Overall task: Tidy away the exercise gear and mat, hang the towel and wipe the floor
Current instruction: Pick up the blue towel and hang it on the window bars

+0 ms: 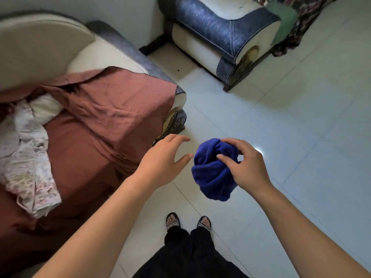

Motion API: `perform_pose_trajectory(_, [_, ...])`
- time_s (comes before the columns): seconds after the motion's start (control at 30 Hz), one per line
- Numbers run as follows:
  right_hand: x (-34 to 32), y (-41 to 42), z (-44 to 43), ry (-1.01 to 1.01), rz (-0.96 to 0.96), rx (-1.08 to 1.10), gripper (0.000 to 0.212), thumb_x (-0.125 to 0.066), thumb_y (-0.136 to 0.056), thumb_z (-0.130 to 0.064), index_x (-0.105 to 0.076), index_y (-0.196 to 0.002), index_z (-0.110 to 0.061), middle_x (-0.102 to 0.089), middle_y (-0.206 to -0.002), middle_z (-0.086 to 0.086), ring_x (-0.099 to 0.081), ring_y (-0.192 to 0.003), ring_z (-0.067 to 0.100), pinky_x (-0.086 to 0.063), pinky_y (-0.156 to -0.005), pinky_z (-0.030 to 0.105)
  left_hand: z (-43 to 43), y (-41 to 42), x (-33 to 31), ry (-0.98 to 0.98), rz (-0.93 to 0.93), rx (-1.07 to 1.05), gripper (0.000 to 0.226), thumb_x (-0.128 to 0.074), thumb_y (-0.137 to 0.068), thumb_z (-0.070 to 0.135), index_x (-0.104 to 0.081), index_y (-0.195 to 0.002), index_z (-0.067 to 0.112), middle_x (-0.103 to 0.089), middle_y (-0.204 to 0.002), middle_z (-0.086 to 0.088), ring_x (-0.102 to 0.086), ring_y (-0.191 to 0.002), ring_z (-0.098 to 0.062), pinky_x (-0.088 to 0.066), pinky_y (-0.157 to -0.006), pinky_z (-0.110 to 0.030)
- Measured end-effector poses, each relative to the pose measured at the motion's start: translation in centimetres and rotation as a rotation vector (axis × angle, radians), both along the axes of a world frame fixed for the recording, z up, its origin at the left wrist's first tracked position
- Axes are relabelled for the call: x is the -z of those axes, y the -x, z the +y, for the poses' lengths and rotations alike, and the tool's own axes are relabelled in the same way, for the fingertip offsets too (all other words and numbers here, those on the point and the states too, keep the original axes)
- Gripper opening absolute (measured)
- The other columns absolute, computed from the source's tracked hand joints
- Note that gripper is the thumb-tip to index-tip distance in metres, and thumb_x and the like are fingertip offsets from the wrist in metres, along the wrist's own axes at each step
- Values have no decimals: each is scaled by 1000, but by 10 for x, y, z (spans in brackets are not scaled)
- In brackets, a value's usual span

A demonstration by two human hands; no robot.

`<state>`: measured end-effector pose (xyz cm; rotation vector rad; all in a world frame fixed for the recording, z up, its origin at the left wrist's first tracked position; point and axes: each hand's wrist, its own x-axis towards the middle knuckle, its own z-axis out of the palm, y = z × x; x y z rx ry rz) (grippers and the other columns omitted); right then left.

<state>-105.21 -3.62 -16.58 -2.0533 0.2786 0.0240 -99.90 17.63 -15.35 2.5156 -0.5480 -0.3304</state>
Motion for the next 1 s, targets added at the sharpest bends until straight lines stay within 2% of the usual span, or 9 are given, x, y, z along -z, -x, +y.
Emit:
perform_pose_trajectory(0.1, [-26,2,-3,-1,-44,-1,30,-70,-80,-17,-62,-104,-33,-60,-103,-19,-52,-95,-8,-42,-71,5,-4,1,-24,-10,-33,-14,44,-53,-89,43,-46,-130,29,-49,-130,8,-54,-106,-17,-46,-86,-33])
perform_pose_trajectory(0.23, [-46,0,-11,-10,-92,-4,30,-70,-80,-15,-61,-102,-34,-59,-102,-19,-52,-95,-9,-40,-72,2,-20,1,-42,45,-73,-26,41,-56,-88,39,-49,-127,28,-51,-128,8,-52,-113,-14,-47,-91,-39])
perform_pose_trajectory(0.4, [-59,-10,-20,-7,-132,-31,32,-70,-81,-15,-57,-99,-38,-59,-101,-17,-52,-93,-11,-39,-70,0,-36,-7,-49,58,-81,-31,41,-57,-87,39,-50,-126,29,-52,-126,8,-53,-108,-13,-47,-90,-39])
perform_pose_trajectory(0.57, [-62,-33,-19,-13,-131,-55,30,-70,-81,-16,-58,-99,-38,-59,-101,-18,-52,-95,-11,-40,-70,0,-30,-28,-49,74,-86,-70,41,-56,-87,40,-50,-126,28,-52,-125,7,-51,-113,-14,-47,-92,-40])
perform_pose_trajectory(0.77, [-59,-101,-8,12,-147,-69,29,-71,-81,-18,-61,-103,-34,-59,-100,-20,-51,-93,-13,-38,-71,-1,-22,-87,-44,107,-58,-99,41,-56,-87,39,-50,-126,27,-53,-125,6,-52,-112,-13,-46,-93,-37])
perform_pose_trajectory(1.0, [-68,-218,18,45,-175,-114,30,-71,-80,-16,-62,-103,-33,-62,-101,-14,-52,-94,-10,-40,-71,2,2,-199,-60,92,-61,-103,41,-55,-89,35,-49,-129,25,-51,-131,4,-49,-116,-13,-42,-94,-30])
